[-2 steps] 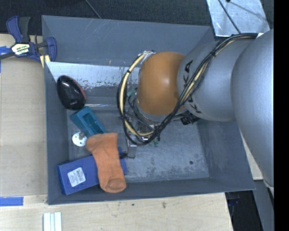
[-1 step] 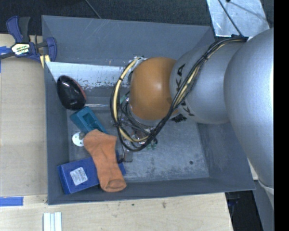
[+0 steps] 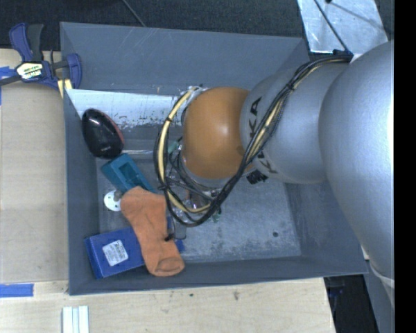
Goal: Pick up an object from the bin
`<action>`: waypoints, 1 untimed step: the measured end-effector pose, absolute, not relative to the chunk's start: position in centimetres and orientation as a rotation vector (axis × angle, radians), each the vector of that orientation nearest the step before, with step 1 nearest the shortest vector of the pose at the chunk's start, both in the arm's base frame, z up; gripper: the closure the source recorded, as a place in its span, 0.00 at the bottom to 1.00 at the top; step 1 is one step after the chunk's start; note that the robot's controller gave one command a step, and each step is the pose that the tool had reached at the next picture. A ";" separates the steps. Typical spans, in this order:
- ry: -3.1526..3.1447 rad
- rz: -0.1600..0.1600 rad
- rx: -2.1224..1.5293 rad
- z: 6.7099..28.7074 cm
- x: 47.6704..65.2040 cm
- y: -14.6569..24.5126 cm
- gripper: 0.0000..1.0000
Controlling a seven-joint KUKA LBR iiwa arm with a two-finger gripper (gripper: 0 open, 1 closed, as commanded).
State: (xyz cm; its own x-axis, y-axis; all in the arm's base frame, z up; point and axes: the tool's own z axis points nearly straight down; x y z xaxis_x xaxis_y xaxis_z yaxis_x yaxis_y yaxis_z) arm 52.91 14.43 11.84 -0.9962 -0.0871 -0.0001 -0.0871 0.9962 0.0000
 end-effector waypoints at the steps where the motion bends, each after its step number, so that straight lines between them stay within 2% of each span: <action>1: 3.135 0.000 -0.163 13.9 54.0 15.1 0.00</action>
Offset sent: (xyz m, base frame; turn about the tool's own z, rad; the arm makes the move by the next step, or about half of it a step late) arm 0.0110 0.0195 0.0095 -0.2195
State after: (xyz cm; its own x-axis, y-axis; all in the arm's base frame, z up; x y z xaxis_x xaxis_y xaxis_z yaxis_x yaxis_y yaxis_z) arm 54.04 15.11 13.88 -0.9946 -0.1038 -0.0023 -0.1038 0.9946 0.0001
